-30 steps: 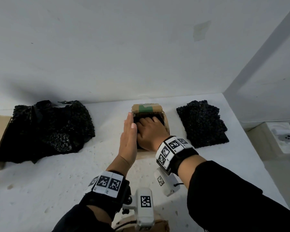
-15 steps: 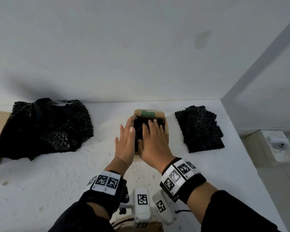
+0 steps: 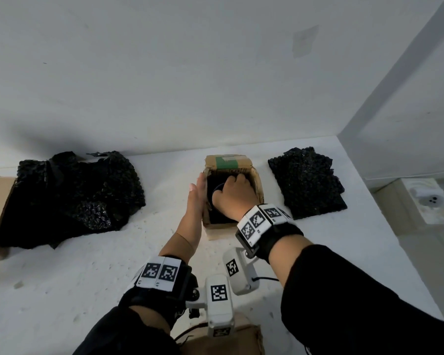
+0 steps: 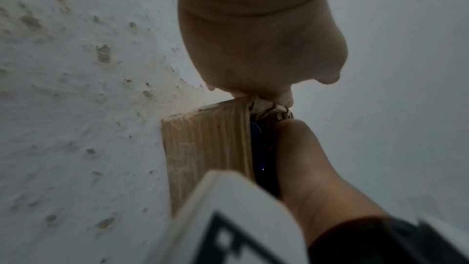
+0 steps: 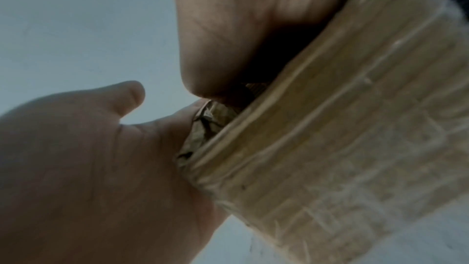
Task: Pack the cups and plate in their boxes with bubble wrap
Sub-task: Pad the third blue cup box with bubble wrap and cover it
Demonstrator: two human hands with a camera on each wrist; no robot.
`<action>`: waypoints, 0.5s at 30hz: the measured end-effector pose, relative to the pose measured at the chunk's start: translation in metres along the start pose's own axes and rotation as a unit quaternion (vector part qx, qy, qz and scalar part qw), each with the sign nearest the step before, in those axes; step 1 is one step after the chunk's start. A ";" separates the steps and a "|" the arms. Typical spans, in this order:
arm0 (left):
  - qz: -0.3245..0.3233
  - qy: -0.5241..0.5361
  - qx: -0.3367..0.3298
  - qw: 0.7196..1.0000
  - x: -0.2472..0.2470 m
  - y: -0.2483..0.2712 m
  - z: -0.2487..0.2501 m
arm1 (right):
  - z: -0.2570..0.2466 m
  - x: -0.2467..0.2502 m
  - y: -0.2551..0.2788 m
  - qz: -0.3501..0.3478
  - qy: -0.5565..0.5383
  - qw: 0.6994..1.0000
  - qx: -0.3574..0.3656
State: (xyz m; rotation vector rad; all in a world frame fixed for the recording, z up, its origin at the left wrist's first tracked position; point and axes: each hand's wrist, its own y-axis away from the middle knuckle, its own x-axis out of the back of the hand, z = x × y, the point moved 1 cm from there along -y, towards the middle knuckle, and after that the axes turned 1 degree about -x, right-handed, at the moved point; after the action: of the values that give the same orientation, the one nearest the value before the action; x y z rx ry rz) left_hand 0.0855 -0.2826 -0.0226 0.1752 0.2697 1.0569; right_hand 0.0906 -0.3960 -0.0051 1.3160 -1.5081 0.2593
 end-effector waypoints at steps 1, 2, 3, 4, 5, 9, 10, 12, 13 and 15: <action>0.004 0.004 0.002 1.000 0.001 -0.001 -0.002 | -0.001 0.001 -0.001 -0.002 0.003 1.000 0.000; 0.005 0.008 0.007 1.000 0.002 0.000 -0.003 | -0.001 0.003 -0.001 -0.003 -0.002 1.000 0.003; 0.006 0.006 0.009 1.000 0.003 0.000 -0.005 | 0.000 0.003 0.001 -0.003 -0.005 1.000 0.012; 0.004 0.005 0.008 1.000 0.003 0.000 -0.005 | 0.003 0.003 0.003 -0.002 0.000 1.000 0.027; 0.001 0.002 0.008 1.000 0.003 0.001 -0.005 | 0.007 0.001 0.007 0.007 0.019 0.999 0.049; -0.008 -0.031 0.001 0.999 -0.001 0.002 0.004 | 0.017 -0.015 0.022 0.122 0.153 0.959 0.204; -0.008 -0.035 -0.002 0.999 -0.001 0.001 0.004 | 0.017 -0.018 0.022 0.138 0.172 0.947 0.232; -0.004 -0.032 0.001 0.999 0.000 0.001 0.002 | 0.016 -0.019 0.021 0.114 0.197 0.944 0.240; -0.003 -0.030 0.004 1.000 0.000 0.001 0.002 | 0.017 -0.019 0.018 0.093 0.204 0.947 0.232; -0.006 -0.026 0.005 1.000 0.000 0.001 0.003 | 0.016 -0.019 0.013 0.078 0.209 0.949 0.221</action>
State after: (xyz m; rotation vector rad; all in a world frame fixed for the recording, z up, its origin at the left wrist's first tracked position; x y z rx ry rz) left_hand 0.0855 -0.2826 -0.0196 0.2102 0.2296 1.0376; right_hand 0.0676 -0.3915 -0.0211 1.3740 -1.2239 0.9646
